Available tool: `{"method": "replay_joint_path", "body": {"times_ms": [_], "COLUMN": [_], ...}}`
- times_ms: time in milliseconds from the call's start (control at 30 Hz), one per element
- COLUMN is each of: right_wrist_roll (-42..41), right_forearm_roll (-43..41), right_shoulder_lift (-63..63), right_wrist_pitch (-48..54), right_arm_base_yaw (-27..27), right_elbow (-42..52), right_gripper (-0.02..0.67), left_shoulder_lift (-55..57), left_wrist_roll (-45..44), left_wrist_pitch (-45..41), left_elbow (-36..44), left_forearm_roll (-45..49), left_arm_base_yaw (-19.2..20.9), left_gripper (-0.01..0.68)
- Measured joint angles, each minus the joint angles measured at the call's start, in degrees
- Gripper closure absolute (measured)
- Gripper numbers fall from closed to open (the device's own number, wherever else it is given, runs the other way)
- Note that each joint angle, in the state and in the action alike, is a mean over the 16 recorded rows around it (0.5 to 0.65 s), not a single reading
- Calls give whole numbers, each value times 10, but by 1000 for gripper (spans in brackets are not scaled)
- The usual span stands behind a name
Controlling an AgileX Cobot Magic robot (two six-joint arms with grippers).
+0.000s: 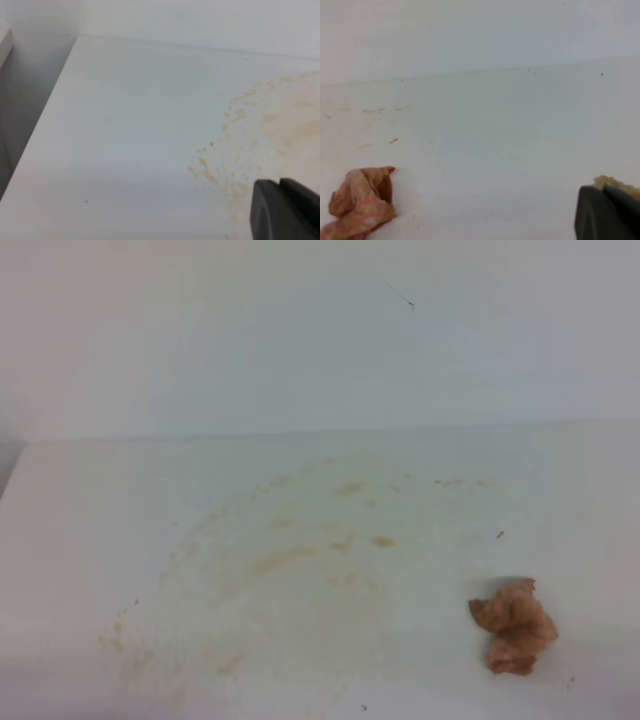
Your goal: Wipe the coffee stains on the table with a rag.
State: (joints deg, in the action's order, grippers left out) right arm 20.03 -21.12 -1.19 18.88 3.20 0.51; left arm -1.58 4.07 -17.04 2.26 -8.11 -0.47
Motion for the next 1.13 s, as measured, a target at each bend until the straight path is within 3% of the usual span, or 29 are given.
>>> {"method": "replay_joint_path", "body": {"times_ms": [1133], "right_wrist_roll": [0], "right_forearm_roll": [0], "right_shoulder_lift": [1], "right_wrist_pitch": [0], "right_arm_base_yaw": [0], "right_elbow": [-2], "right_gripper": [649], "left_shoulder_lift": [0], "left_wrist_roll": [0], "left_wrist_pitch": [1], "left_elbow": [0], "left_forearm_roll": [0], "left_arm_base_yaw": [0], "left_gripper": [675]}}
